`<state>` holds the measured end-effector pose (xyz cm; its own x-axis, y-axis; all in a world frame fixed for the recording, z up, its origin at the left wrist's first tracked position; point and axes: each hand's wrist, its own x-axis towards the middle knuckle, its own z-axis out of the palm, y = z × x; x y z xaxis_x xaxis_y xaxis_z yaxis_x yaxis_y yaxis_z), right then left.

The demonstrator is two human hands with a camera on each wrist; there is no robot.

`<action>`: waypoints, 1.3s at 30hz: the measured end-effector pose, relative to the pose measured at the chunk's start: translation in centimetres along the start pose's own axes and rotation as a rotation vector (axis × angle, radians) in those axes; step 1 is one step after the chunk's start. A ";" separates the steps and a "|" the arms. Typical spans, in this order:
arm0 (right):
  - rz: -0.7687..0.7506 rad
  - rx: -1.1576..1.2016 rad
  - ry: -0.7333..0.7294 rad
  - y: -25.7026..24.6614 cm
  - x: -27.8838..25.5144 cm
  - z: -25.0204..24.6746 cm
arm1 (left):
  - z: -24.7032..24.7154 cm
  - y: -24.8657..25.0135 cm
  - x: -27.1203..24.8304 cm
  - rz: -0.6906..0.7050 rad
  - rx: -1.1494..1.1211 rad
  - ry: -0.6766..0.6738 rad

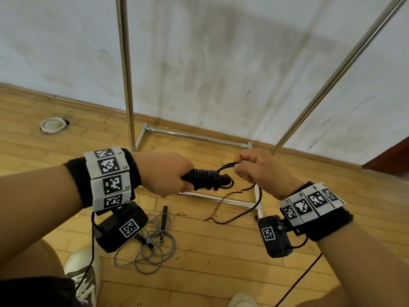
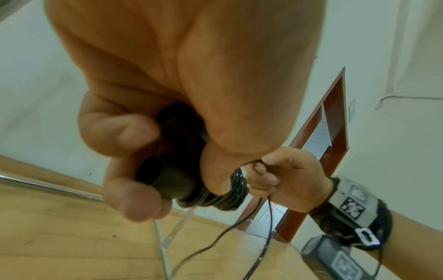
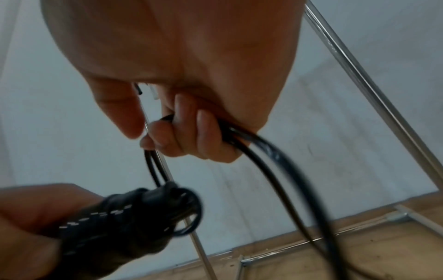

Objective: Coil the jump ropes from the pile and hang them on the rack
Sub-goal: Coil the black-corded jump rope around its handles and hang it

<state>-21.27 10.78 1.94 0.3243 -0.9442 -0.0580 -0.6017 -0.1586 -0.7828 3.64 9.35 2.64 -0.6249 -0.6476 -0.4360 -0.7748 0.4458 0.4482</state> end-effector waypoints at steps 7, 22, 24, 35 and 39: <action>-0.020 0.441 0.019 -1.4 -0.4 0.6 | -1.7 -0.4 0.9 -0.007 -0.160 0.327; -0.123 0.309 0.073 -0.6 -1.3 2.0 | -3.2 0.6 -1.1 0.229 -0.459 0.325; -0.169 0.213 0.040 -0.6 -1.3 1.9 | -3.3 0.6 -1.6 0.275 -0.471 0.285; -0.024 0.212 -0.167 0.6 -1.1 1.7 | -2.9 0.6 -2.9 0.299 -0.361 0.067; -0.162 -0.035 -0.115 1.7 -1.3 1.3 | -2.3 0.9 -3.0 0.277 -0.286 0.000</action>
<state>-21.75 12.07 -0.12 0.4990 -0.8666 -0.0052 -0.5595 -0.3175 -0.7656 5.01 10.30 6.18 -0.8063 -0.5272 -0.2682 -0.5190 0.4131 0.7483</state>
